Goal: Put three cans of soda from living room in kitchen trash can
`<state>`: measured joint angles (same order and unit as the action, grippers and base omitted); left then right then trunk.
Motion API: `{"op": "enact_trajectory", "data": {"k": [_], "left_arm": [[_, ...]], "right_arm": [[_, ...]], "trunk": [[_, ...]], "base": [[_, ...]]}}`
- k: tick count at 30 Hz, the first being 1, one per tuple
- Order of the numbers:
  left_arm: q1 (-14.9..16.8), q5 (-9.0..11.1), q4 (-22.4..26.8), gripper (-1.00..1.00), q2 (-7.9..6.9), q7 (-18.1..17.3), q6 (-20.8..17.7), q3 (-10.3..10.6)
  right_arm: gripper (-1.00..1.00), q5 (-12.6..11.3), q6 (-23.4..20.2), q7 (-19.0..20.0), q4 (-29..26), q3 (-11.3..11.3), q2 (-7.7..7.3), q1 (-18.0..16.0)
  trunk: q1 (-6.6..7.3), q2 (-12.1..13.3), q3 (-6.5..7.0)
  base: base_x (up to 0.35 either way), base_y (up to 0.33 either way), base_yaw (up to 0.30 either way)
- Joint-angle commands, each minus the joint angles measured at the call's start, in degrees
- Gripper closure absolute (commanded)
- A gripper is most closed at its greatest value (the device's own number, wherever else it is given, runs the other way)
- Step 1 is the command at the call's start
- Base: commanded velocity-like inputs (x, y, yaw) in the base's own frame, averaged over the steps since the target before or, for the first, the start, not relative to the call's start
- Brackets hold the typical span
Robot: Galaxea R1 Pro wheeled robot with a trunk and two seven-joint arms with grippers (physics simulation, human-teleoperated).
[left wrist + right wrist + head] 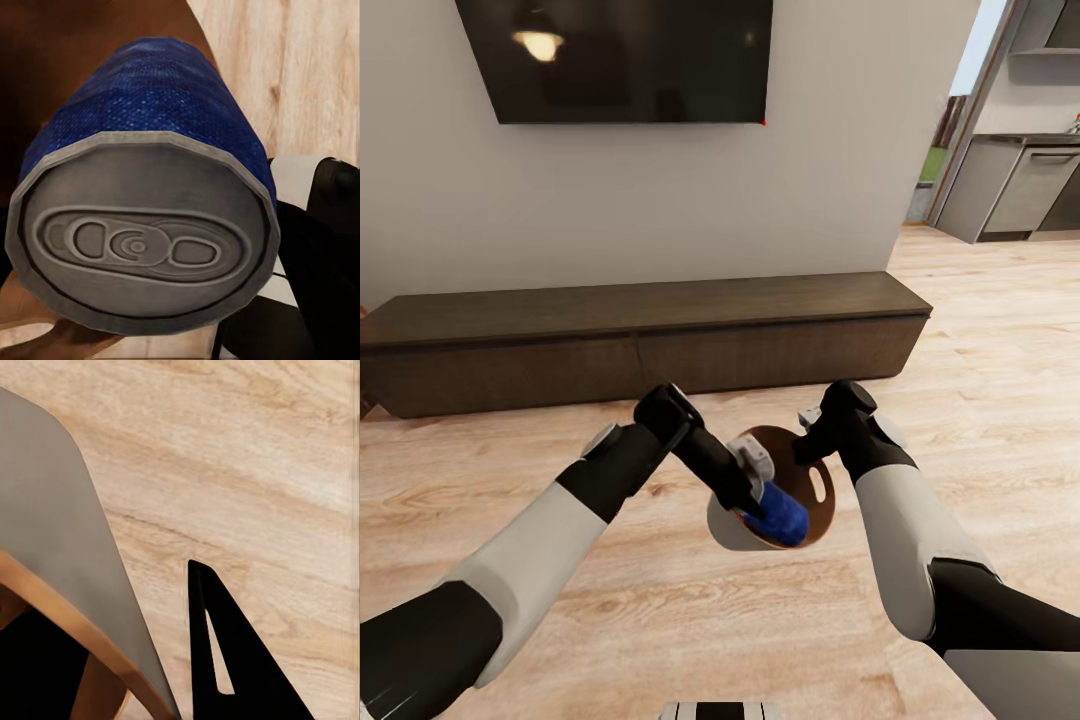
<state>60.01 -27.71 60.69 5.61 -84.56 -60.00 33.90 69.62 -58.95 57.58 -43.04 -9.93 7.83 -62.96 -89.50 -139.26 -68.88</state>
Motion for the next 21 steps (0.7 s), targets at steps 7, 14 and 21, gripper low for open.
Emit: {"op": "enact_trajectory", "data": {"k": [7,14,21], "left_arm": [[0.11,-3.3,-1.75,1.0,0.9,0.03,0.0,1.34],[0.18,-10.76,-2.2,1.0,2.36,-0.39,0.0,1.19],[1.11,-11.74,-2.26,1.0,2.56,-0.43,0.0,1.23]], "right_arm": [[1.0,-1.68,-1.05,0.34,-0.03,-0.09,0.25,-0.7],[1.0,-1.68,-1.05,0.34,0.05,-0.17,0.33,-0.75],[1.0,-1.6,-1.05,0.34,0.74,-0.12,0.51,-0.76]], "trunk": [[0.01,0.0,0.01],[0.01,0.0,0.01],[0.01,0.0,0.01]], "base": [[0.0,0.0,0.0],[0.0,0.0,0.0],[0.0,0.0,0.0]]}}
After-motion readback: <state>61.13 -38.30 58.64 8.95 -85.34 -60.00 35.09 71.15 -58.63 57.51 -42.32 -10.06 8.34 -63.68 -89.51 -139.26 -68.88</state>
